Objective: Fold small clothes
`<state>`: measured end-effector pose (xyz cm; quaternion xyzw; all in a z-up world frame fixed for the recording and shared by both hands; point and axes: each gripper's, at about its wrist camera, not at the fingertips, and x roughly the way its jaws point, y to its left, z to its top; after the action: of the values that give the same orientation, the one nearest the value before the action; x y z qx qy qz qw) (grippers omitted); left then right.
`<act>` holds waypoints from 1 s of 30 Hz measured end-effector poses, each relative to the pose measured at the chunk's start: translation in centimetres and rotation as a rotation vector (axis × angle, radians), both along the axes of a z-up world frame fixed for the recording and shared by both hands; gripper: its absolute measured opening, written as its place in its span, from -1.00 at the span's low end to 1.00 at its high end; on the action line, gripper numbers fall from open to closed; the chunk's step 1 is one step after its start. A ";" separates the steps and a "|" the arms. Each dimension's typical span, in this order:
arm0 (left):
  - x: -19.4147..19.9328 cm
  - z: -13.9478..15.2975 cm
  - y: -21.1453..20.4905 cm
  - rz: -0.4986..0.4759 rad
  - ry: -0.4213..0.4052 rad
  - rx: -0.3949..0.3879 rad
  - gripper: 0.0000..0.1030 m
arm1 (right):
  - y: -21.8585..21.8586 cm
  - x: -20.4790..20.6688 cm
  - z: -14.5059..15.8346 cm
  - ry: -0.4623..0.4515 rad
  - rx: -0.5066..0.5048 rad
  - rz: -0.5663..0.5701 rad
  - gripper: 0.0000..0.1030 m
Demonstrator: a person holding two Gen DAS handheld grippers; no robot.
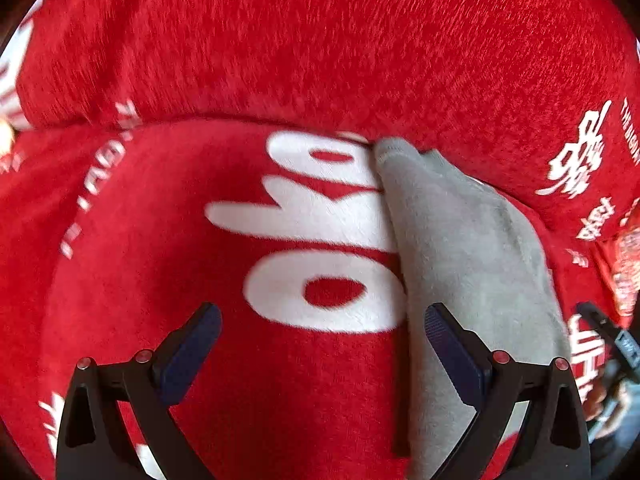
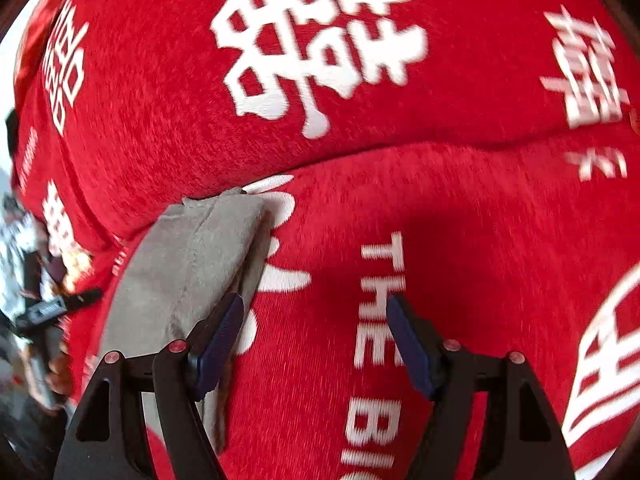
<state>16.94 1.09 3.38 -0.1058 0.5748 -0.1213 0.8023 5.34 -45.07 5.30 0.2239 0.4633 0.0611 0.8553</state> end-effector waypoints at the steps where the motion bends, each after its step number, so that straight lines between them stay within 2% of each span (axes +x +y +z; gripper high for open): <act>1: -0.1 -0.2 -0.6 -0.007 0.013 -0.035 0.97 | 0.4 0.1 -0.3 0.004 0.033 0.004 0.50; 3: -0.2 -0.4 -2.3 -0.039 0.030 -0.093 0.97 | 2.8 1.0 -1.3 0.021 0.080 0.039 0.50; 5: -0.3 -0.4 -4.7 -0.084 0.028 -0.116 0.97 | 5.1 1.9 -2.2 0.032 0.116 0.085 0.50; 9: -0.1 -1.6 -8.6 -0.136 0.070 -0.092 0.97 | 9.7 4.3 -4.3 0.085 0.139 0.141 0.50; 12: 0.4 -3.1 -9.8 -0.134 0.100 -0.081 0.95 | 11.1 5.1 -4.8 0.067 0.118 0.135 0.45; 13: 0.4 -3.0 -10.0 -0.132 0.074 -0.074 0.86 | 11.4 5.4 -4.8 0.071 0.101 0.141 0.38; 14: 0.6 -2.8 -10.3 -0.148 0.056 -0.088 0.48 | 11.8 5.7 -4.8 0.081 0.094 0.144 0.21; 15: 0.7 -2.5 -10.6 -0.155 0.057 -0.103 0.41 | 11.9 6.0 -4.7 0.089 0.093 0.140 0.05; 17: 0.5 -2.2 -11.1 -0.156 0.050 -0.084 0.27 | 12.1 6.3 -4.4 0.094 0.076 0.140 -0.10; 21: 0.1 -0.7 -12.0 -0.176 0.003 -0.042 -0.11 | 13.6 5.9 -2.8 0.052 -0.052 0.170 -0.25; 25: -0.6 0.3 -12.6 -0.196 -0.040 0.028 -0.15 | 15.2 5.2 -1.0 0.006 -0.162 0.176 -0.28; 30: -1.9 1.9 -12.1 -0.207 -0.078 0.058 -0.15 | 15.9 4.1 0.6 -0.019 -0.196 0.183 -0.29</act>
<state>15.07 -11.02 5.33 -0.0176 0.5544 -0.1909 0.8099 9.41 -29.18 5.89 0.0954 0.4773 0.0954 0.8683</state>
